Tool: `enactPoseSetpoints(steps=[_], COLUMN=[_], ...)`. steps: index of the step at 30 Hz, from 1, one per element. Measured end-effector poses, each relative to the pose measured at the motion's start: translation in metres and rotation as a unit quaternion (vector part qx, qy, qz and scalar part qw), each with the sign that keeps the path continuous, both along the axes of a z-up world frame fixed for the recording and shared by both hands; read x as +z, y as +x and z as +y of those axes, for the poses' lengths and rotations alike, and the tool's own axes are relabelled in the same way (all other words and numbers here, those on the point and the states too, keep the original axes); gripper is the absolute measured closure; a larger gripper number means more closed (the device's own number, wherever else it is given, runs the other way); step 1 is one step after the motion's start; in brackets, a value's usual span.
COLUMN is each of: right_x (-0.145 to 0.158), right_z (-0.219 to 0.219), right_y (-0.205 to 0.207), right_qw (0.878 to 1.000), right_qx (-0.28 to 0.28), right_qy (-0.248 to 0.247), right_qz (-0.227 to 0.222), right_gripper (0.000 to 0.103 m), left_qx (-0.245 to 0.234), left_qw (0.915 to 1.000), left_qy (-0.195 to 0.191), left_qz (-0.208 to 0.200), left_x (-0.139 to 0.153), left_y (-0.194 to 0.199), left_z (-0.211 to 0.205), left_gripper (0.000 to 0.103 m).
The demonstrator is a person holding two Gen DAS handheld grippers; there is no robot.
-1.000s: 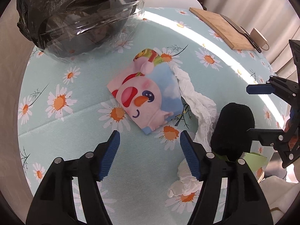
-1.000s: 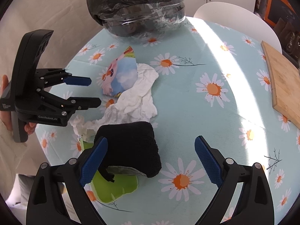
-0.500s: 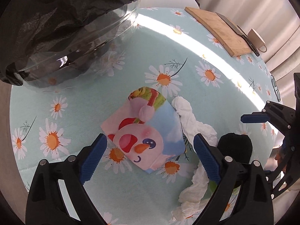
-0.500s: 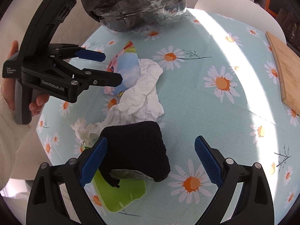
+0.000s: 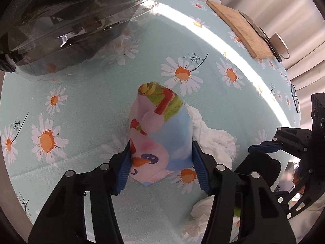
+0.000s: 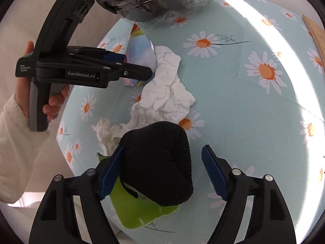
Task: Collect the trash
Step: 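Grasp the pink snowman wrapper with the left tool while the right tool grasps the black sock, then carry the pink wrapper and black sock up over the trash bin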
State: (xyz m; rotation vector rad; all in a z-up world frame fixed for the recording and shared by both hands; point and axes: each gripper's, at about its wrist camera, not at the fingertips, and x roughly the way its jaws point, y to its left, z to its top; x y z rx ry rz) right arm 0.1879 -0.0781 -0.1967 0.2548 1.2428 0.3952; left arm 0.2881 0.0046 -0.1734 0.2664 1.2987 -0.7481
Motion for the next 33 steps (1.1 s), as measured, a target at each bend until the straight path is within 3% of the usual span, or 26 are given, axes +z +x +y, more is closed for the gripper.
enactPoseSetpoints(steps=[1,5,18,33], right_x=[0.001,0.008,0.057,0.111], right_z=[0.000,0.002,-0.028,-0.055], right_y=[0.000,-0.004,-0.021,-0.023], right_qw=[1.000,1.000,0.997,0.986], right_qx=[0.003,0.015,0.009,0.008], right_qy=[0.010,-0.008,-0.036,-0.083], right_qz=[0.002,-0.010,-0.074,-0.143], right_gripper=[0.047,0.050,0.050,0.050], left_qx=[0.000,0.017,0.058,0.054], left_qw=[1.0000,0.9998,0.9943,0.9854], left_qy=[0.004,0.001,0.011,0.015], left_qz=[-0.004,-0.011,-0.089,-0.161], left_x=[0.000,0.008,0.074,0.135], left_y=[-0.003,-0.012,-0.041,-0.054], left_z=[0.001,0.013,0.046,0.050], left_gripper=[0.047,0.047,0.047,0.047])
